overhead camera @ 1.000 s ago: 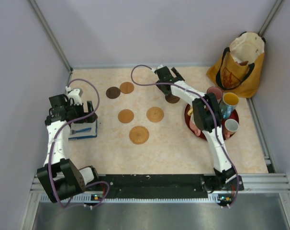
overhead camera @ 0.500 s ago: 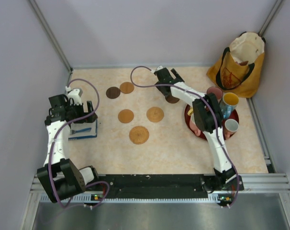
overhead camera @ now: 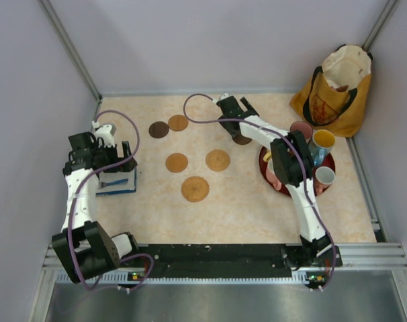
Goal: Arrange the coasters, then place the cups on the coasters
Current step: Move the coaster to the center of the board.
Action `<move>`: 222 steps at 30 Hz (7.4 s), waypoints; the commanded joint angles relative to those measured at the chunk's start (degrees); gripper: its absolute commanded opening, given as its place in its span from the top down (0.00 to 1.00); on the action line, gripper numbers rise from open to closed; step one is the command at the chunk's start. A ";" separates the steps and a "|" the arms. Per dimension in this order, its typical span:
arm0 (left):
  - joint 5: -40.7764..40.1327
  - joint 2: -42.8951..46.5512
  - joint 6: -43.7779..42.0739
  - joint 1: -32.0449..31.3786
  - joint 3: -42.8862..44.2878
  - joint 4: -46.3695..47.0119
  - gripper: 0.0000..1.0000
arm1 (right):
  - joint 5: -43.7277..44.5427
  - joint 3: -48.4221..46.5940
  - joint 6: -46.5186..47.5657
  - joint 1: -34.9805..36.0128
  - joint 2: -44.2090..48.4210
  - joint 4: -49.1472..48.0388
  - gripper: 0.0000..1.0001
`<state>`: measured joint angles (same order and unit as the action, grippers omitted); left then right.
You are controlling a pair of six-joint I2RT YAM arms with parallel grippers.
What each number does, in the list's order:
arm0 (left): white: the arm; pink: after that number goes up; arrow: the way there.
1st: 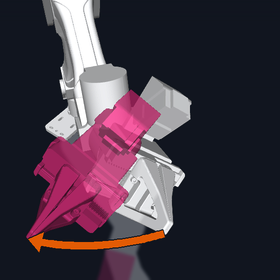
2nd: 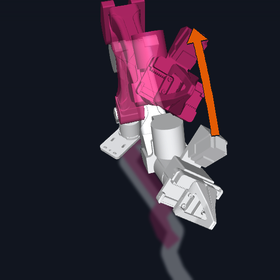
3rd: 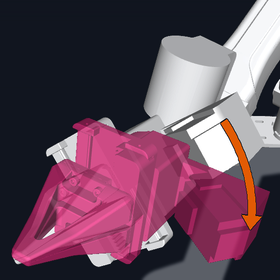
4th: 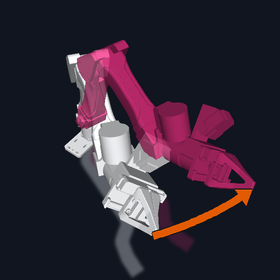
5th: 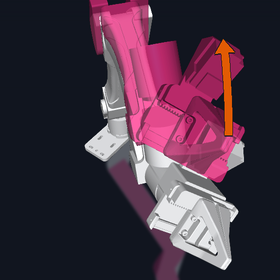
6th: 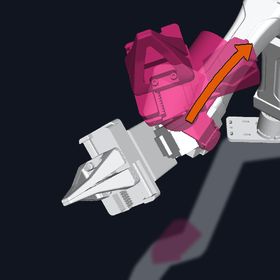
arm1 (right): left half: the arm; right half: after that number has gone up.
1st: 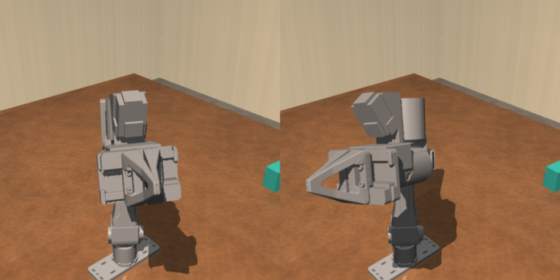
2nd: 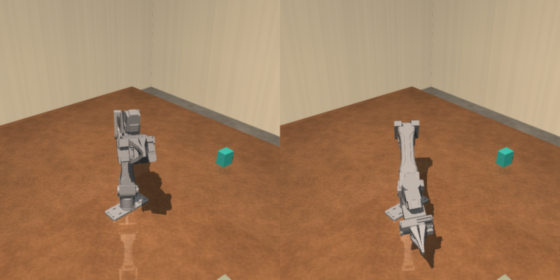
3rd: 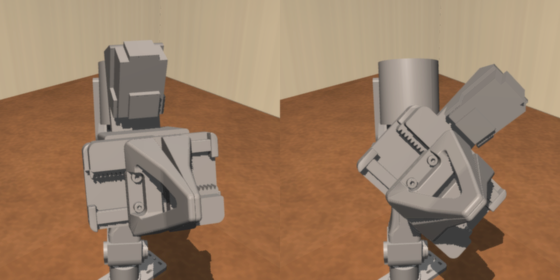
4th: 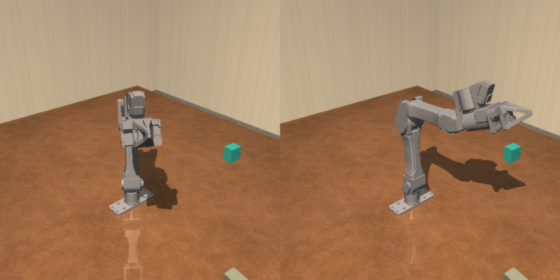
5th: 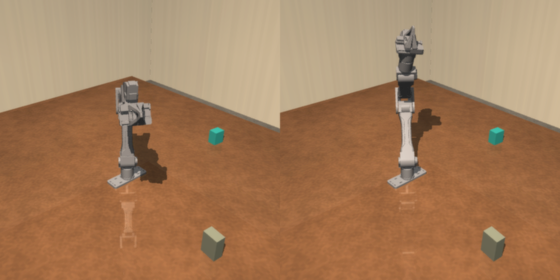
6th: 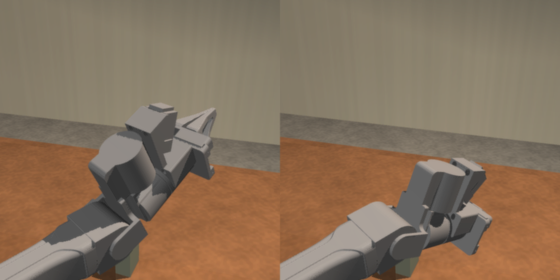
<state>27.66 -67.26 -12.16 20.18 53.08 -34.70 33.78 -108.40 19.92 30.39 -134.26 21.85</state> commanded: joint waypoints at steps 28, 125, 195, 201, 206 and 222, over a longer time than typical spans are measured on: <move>2.92 -1.20 -1.37 0.56 0.80 0.69 0.01 | -8.98 4.85 -0.85 3.62 21.03 1.18 0.01; -8.67 -66.50 3.90 -41.71 64.24 -18.38 0.10 | -23.41 64.01 6.09 0.98 72.29 -5.50 0.01; -27.92 -62.63 -4.10 -41.19 57.39 -19.53 0.06 | -23.23 64.81 6.97 1.07 72.03 -5.94 0.01; -26.16 -64.83 -3.22 -41.19 59.86 -19.80 0.07 | -23.06 64.81 7.06 0.98 72.03 -5.94 0.01; -25.55 -66.50 -3.04 -41.19 61.53 -19.88 0.11 | -23.06 64.81 7.15 0.98 71.77 -5.94 0.01; -22.83 -68.97 -1.29 -41.28 64.87 -18.48 0.19 | -23.06 64.81 7.32 0.99 71.33 -6.03 0.01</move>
<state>3.16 -134.91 -14.68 -21.19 116.18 -55.07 10.48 -43.51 27.03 31.70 -63.40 17.54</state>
